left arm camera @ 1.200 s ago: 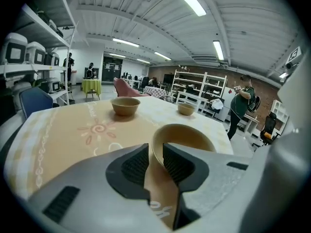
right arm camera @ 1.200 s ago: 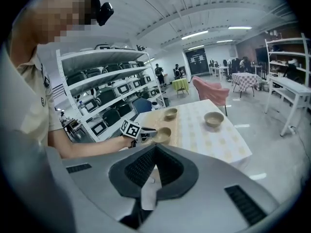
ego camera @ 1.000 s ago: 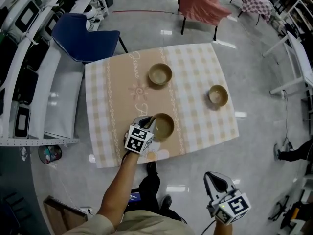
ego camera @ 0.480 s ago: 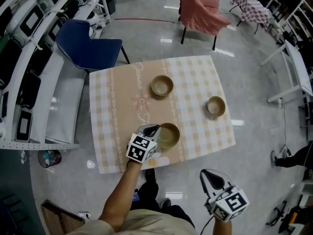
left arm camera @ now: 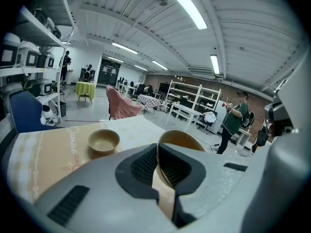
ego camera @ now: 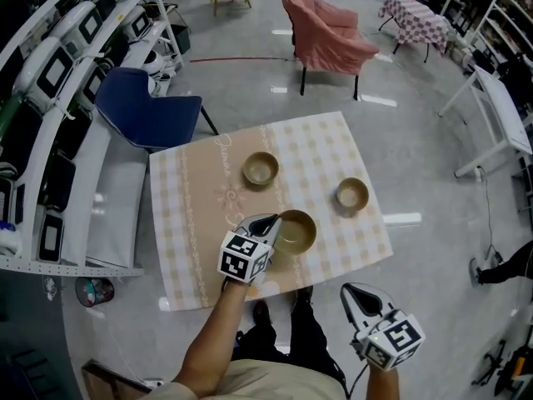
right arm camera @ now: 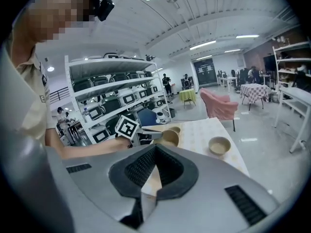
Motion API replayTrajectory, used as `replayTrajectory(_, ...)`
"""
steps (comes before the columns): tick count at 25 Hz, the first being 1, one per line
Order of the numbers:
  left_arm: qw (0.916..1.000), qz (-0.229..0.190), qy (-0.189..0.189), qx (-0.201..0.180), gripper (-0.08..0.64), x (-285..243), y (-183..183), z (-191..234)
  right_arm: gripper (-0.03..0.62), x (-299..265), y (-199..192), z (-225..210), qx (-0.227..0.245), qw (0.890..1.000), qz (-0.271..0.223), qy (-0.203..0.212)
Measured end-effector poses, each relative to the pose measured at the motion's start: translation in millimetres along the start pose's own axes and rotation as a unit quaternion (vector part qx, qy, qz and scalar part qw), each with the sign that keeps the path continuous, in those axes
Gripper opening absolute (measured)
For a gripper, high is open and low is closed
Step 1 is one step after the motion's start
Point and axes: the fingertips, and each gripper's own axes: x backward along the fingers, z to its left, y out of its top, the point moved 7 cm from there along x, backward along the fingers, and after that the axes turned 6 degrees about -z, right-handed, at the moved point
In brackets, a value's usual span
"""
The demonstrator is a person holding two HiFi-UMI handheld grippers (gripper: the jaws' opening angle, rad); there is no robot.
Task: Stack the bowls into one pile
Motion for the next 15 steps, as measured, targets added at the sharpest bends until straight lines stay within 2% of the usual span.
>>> replayTrajectory(6, 0.9999, -0.007, 0.009, 0.013, 0.018, -48.6, 21.4, -19.4, 0.004, -2.3, 1.5, -53.8, -0.021, 0.999, -0.006, 0.027)
replayTrajectory(11, 0.9994, -0.011, 0.026, 0.021, 0.018, -104.7, 28.5, -28.9, 0.004, -0.1, 1.6, -113.1, -0.023, 0.999, 0.012, 0.019)
replayTrajectory(15, 0.9992, 0.0, 0.024, 0.033, 0.018, -146.7, 27.2, -38.5, 0.004, -1.0, 1.5, -150.9, -0.036, 0.999, 0.014, 0.017)
